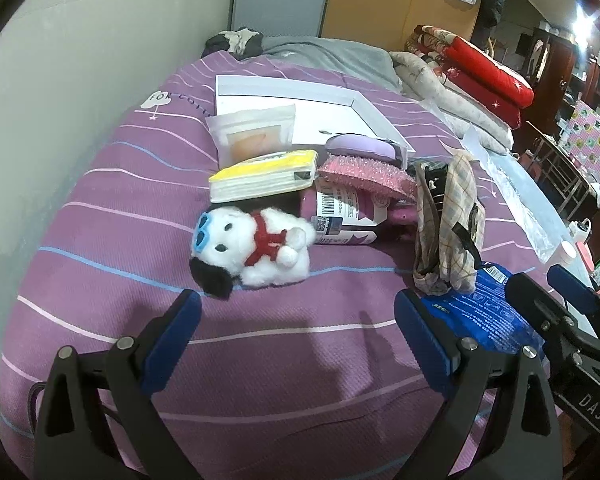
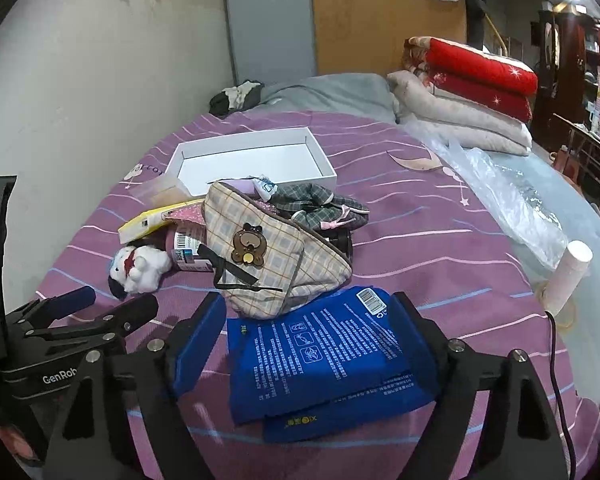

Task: Organize soft objects
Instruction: 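Move the left tool toward the white plush dog while the right tool approaches the plaid pouch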

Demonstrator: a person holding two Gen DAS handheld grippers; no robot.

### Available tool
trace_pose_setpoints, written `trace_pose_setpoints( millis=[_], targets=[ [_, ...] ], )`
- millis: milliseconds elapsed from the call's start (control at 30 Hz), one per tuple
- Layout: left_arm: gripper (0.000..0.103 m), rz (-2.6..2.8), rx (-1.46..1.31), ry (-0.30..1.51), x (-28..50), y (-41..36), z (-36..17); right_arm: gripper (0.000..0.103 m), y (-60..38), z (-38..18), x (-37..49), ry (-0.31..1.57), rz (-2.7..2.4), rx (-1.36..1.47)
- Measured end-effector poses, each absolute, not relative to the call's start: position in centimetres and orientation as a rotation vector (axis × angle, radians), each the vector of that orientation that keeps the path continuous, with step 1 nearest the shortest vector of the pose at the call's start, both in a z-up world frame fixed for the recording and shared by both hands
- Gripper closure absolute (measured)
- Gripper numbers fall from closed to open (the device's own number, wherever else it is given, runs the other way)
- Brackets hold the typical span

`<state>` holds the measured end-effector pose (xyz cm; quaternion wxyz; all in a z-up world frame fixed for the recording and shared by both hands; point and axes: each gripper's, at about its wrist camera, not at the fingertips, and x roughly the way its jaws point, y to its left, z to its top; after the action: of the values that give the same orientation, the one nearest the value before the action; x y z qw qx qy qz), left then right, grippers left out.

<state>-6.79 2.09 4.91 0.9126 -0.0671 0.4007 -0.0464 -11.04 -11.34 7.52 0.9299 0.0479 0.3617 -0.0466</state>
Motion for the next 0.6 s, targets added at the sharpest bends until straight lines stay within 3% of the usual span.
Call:
trace_pose_setpoints(
  millis=[600],
  targets=[
    [0.006,-0.088,-0.109,0.785,-7.1,1.9,5.6,0.019,-11.3,9.2,-9.8,0.764,-0.048,0.091]
  ],
)
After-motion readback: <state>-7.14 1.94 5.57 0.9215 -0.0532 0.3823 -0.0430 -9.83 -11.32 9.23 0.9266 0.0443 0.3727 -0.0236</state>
